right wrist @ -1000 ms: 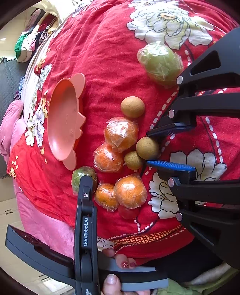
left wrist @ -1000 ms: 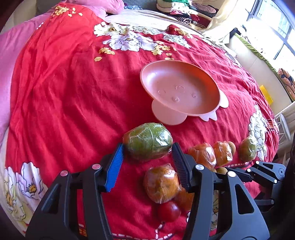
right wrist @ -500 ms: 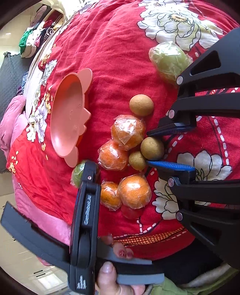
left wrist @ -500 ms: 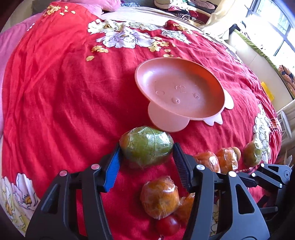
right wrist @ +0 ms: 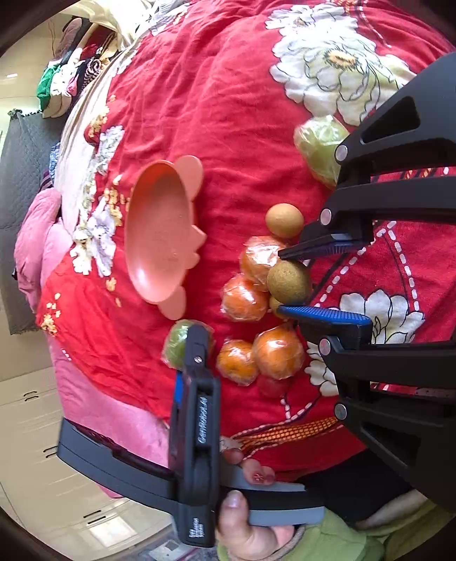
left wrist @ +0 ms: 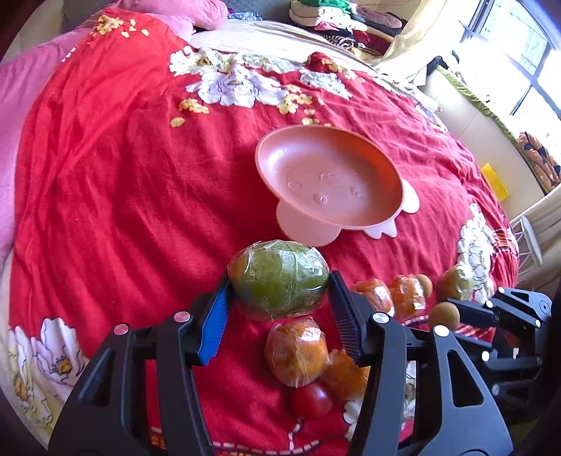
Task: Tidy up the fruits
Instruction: 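Lift both held fruits and carry them toward the pink plate, then release the green fruit into the plate with the left tool while the right drops the brown fruit, then withdraw both open tools from the plate back toward the remaining fruits, then grasp a plastic-wrapped orange with the left tool while the right tool grasps another wrapped orange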
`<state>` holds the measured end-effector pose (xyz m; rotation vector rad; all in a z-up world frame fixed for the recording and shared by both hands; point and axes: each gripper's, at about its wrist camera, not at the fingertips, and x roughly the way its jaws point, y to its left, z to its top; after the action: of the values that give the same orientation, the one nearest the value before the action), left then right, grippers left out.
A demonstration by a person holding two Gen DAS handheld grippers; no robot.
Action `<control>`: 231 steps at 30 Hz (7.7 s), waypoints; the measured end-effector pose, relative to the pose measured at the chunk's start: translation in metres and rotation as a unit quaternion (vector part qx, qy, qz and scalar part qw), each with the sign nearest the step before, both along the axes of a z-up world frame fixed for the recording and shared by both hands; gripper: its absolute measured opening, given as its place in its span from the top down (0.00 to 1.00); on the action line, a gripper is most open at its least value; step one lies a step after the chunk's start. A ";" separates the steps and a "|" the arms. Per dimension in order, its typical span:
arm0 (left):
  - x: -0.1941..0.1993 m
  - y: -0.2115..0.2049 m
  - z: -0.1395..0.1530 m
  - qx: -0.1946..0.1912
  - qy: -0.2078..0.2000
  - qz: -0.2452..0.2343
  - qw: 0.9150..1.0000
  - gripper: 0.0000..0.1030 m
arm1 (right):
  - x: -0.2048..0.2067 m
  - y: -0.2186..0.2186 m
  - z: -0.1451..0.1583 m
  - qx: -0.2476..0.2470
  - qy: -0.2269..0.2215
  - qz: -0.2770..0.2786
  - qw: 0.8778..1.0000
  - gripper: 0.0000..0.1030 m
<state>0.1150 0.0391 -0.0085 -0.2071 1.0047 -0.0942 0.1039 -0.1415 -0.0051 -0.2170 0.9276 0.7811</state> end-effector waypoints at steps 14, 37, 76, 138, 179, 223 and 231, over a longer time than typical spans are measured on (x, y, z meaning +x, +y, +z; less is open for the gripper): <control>0.012 -0.001 0.032 0.001 -0.029 -0.004 1.000 0.55 | 0.032 -0.007 0.027 0.019 -0.028 -0.017 0.999 0.76; 0.081 -0.019 0.017 0.006 -0.004 -0.031 1.000 0.55 | 0.094 0.017 0.020 0.004 -0.034 -0.008 0.999 0.76; 0.106 -0.020 -0.002 -0.012 0.015 -0.040 0.999 0.57 | 0.117 0.038 -0.014 -0.038 -0.004 0.009 0.999 0.75; 0.033 0.004 0.046 -0.007 -0.040 0.023 0.999 0.10 | 0.064 -0.005 0.037 0.012 -0.047 -0.026 0.998 0.22; -0.032 0.009 0.026 0.008 -0.006 0.033 0.999 0.10 | 0.011 -0.012 0.030 0.003 -0.034 -0.015 0.999 0.16; -0.033 -0.009 -0.014 -0.050 0.060 -0.009 0.997 0.39 | -0.003 0.000 -0.018 -0.008 0.048 -0.004 0.999 0.51; -0.023 -0.007 -0.021 -0.071 0.072 -0.007 0.995 0.45 | 0.016 0.002 -0.021 0.000 0.055 -0.020 0.998 0.59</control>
<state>0.0922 0.0325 -0.0299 -0.3402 1.1452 -0.1661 0.1201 -0.1392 -0.0262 -0.1560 1.0318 0.7625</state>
